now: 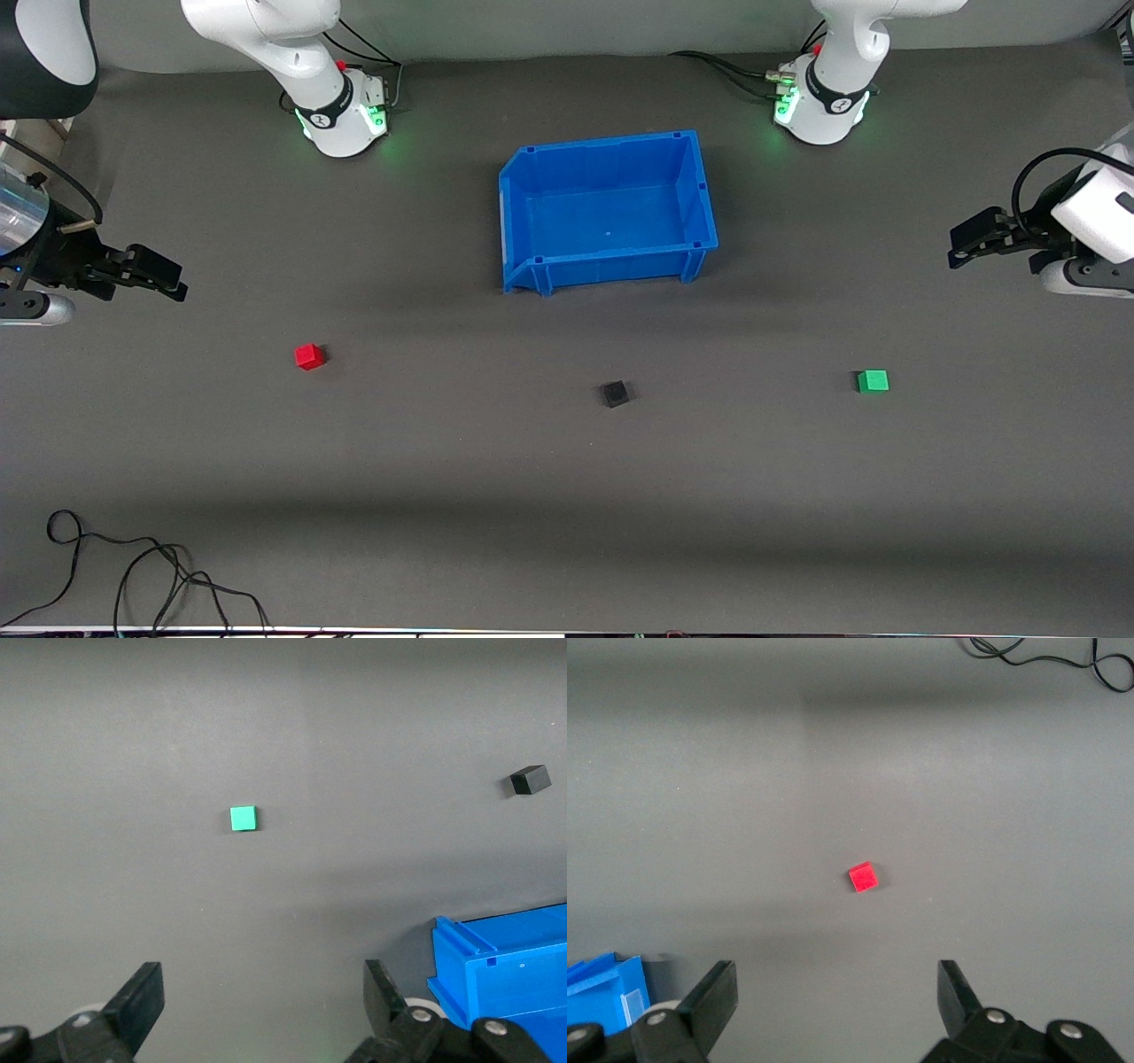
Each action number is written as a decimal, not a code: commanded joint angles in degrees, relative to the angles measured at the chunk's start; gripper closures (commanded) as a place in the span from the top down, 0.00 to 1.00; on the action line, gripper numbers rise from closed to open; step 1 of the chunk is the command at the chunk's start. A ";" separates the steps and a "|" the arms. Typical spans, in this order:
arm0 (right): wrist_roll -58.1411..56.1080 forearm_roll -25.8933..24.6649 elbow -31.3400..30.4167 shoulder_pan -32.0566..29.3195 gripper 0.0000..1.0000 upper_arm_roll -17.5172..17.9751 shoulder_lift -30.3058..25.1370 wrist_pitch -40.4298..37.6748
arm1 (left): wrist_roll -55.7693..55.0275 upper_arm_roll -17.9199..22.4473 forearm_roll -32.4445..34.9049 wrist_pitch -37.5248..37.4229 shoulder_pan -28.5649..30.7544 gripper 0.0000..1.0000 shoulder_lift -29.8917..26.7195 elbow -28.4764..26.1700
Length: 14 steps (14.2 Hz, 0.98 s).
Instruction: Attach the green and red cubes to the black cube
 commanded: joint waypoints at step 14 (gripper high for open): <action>27.75 1.97 -13.69 -0.70 1.00 0.99 -1.13 9.57 | -16.67 0.65 -0.30 -4.53 1.57 1.00 -0.91 -1.43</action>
